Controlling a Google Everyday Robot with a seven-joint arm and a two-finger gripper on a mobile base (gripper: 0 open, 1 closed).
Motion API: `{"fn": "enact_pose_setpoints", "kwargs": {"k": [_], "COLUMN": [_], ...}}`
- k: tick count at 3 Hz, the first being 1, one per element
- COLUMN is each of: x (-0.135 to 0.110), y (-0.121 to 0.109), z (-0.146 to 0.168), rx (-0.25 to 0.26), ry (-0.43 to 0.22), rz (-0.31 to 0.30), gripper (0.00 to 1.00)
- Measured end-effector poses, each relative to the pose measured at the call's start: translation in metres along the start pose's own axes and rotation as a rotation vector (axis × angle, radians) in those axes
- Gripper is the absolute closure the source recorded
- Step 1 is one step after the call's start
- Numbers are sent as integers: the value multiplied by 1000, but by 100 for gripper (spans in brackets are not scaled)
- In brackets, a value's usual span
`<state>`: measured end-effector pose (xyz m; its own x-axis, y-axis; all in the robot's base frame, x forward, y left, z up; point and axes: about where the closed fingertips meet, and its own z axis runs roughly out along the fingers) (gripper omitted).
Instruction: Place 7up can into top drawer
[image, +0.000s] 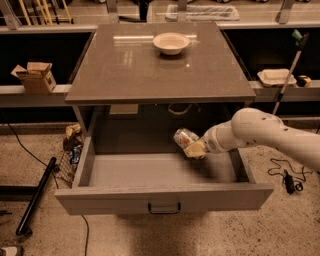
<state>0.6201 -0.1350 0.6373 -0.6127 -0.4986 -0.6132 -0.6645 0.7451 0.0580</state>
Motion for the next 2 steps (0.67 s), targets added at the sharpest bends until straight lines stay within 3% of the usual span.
{"fn": "enact_pose_setpoints", "kwargs": {"k": [1, 2], "x": [0, 0], "y": [0, 0], "z": [0, 0], "rx": [0, 0], "ry": [0, 0], "rz": [0, 0], "gripper": [36, 5]}}
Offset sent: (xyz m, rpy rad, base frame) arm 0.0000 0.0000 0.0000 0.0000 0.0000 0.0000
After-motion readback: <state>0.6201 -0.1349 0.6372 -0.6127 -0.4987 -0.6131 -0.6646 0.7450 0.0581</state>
